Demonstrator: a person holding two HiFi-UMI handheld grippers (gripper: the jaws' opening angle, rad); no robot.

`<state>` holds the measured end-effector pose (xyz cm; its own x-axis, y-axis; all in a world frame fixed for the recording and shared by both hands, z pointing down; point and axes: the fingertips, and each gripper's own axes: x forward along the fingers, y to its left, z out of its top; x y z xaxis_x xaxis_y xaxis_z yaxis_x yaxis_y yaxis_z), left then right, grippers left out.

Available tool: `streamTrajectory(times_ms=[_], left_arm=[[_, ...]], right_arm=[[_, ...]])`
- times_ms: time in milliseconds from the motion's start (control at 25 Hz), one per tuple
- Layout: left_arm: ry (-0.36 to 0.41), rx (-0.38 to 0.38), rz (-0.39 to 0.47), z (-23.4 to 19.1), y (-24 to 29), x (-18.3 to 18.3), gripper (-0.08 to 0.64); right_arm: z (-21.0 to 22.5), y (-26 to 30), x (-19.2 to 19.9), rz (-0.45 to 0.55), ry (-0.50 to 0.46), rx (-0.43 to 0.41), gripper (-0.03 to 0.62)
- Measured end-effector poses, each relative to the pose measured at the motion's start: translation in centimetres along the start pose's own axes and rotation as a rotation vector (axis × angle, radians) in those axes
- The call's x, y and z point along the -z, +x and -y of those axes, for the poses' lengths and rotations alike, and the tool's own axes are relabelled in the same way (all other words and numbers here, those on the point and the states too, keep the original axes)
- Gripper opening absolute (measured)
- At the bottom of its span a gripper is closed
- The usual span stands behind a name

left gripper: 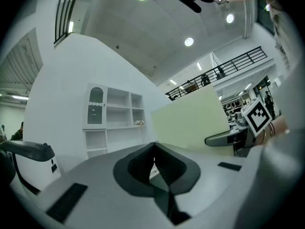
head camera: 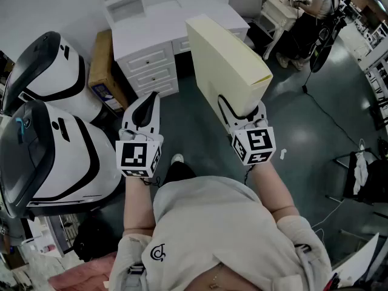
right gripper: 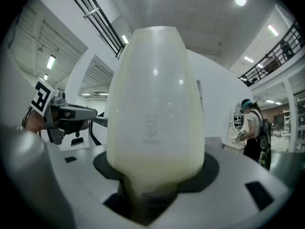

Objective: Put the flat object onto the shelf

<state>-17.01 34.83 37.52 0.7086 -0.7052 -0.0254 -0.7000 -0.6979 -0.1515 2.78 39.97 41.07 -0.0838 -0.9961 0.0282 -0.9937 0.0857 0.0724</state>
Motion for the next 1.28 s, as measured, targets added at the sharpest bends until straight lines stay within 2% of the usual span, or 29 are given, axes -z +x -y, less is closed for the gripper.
streamTrajectory(times_ms=[400, 720, 1040, 1280], left_arm=[[-0.010, -0.006, -0.013, 0.3, 0.0, 0.7, 0.012], [-0.018, 0.003, -0.032, -0.3, 1.9, 2.0, 0.012], [-0.018, 0.029, -0.031, -4.4, 7.3, 3.4, 0.012], [-0.025, 0.044, -0.026, -10.5, 13.2, 3.0, 0.012]], right_arm=[[0.0, 0.2, 0.2, -0.009, 0.005, -0.021, 0.278], [1.3, 1.9, 1.8, -0.050, 0.038, -0.001, 0.282], [2.8, 8.5, 2.3, -0.061, 0.048, 0.028, 0.284], [3.3, 16.5, 0.9, -0.069, 0.056, 0.037, 0.284]])
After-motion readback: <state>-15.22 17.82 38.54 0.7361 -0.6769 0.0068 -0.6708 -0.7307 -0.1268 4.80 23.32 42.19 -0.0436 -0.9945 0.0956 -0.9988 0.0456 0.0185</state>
